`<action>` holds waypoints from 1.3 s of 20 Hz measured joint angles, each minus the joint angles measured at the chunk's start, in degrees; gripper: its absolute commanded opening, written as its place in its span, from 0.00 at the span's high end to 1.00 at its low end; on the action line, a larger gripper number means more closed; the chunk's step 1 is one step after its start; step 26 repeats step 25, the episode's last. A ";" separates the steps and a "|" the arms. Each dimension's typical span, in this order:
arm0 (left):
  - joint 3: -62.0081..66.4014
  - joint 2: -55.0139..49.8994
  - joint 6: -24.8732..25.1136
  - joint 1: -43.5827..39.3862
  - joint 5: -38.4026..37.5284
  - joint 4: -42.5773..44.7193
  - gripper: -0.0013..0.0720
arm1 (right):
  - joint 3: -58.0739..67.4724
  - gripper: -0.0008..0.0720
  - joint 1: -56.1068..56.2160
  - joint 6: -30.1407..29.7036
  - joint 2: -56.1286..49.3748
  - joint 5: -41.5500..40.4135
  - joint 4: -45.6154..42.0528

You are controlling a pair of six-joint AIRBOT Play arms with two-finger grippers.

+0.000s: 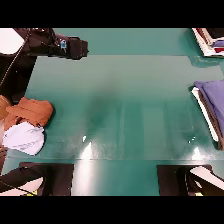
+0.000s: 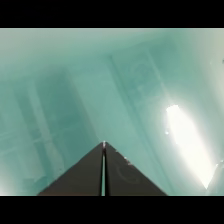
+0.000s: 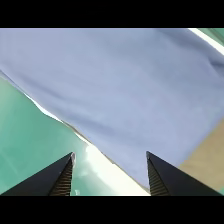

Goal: Fold the shirts.

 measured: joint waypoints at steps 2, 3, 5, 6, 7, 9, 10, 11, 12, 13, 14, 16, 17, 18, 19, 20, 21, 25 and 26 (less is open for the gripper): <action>-0.02 0.00 0.02 0.00 -0.20 0.02 0.95 | 0.04 0.27 1.09 0.02 0.24 0.07 4.11; 0.00 0.00 0.04 0.00 -0.20 0.00 0.95 | 0.42 0.27 2.86 0.04 0.31 0.13 6.97; -0.02 0.00 0.07 0.00 -0.22 -0.04 0.95 | 1.57 0.27 8.20 0.02 0.42 0.26 11.32; -0.02 0.00 0.07 0.00 -0.11 -0.09 0.95 | 2.34 0.27 11.52 0.04 0.44 0.33 12.66; -0.02 0.00 0.07 0.00 0.26 -0.11 0.95 | 3.23 0.28 15.45 0.02 0.48 0.33 14.01; -0.02 0.00 0.09 0.00 1.07 -0.15 0.95 | 4.92 0.45 23.37 0.02 0.48 -0.44 15.02; -0.02 0.00 0.11 0.00 1.57 -0.17 0.95 | 5.73 0.60 27.15 0.02 0.48 -1.07 15.52; -0.02 0.00 0.13 0.00 2.10 -0.17 0.95 | 6.58 0.76 30.99 0.02 0.48 -1.77 15.91; -0.02 0.00 0.15 0.00 2.49 -0.17 0.95 | 7.43 0.97 34.51 0.00 0.48 -2.60 16.04; -0.02 0.00 0.15 0.00 3.06 -0.17 0.95 | 8.17 0.97 37.48 0.02 0.48 -3.37 16.20; -0.02 0.00 0.15 0.00 3.30 -0.17 0.95 | 8.90 0.97 40.28 -0.02 0.48 -4.04 16.37; -0.02 0.00 0.15 0.00 3.76 -0.20 0.95 | 10.05 0.97 44.41 -0.24 0.50 -5.27 16.52; -0.02 0.00 0.15 0.00 3.85 -0.20 0.95 | 10.43 0.97 45.83 -0.33 0.50 -5.64 16.55; -0.02 -0.02 0.15 0.00 4.09 -0.20 0.95 | 10.73 0.97 46.95 -0.37 0.50 -5.97 16.61; 0.00 0.00 0.15 0.00 4.13 -0.20 0.95 | 10.95 0.97 47.80 -0.48 0.50 -6.23 16.63; -0.02 0.00 0.15 0.00 4.13 -0.17 0.95 | 11.08 0.97 48.43 -0.52 0.50 -6.49 16.61; -0.02 0.00 0.15 0.00 4.22 -0.20 0.95 | 11.19 0.97 48.85 -0.57 0.50 -6.58 16.70; -0.02 0.00 0.13 0.00 4.33 -0.20 0.95 | 11.41 0.97 49.72 -0.63 0.50 -6.86 16.70; -0.02 0.00 0.13 0.00 4.33 -0.20 0.95 | 11.41 0.97 49.72 -0.63 0.50 -6.86 16.70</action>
